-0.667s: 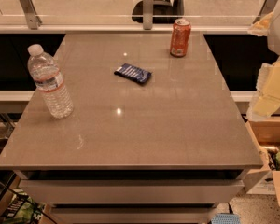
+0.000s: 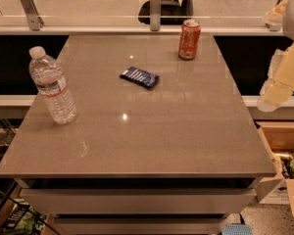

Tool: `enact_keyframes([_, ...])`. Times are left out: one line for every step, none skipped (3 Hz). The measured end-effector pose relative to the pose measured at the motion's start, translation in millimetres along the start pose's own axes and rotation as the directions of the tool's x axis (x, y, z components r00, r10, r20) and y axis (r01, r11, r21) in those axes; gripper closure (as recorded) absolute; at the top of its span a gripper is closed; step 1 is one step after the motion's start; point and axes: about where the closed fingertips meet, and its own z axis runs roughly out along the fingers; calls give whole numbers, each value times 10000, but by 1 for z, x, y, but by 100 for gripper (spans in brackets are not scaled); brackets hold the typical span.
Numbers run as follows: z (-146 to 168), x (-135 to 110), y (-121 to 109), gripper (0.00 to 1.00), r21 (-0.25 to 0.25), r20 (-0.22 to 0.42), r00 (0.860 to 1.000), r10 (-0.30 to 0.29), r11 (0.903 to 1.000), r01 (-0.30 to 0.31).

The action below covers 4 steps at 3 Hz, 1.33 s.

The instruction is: Pick rxbar blueberry

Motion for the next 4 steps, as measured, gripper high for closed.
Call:
enact_keyframes([-4,-5,-19,0,-110,396,9966,717,9974,-714])
enact_keyframes([-7,-16,-37,0,-440,959,9811,1683,9854,-1647])
enact_keyframes([-13,-33,-53,0,-648,1375,9588,2486,9682,-2418])
enact_keyframes([-14,-35,-56,0,-532,1473,9570,2500,9681,-2447])
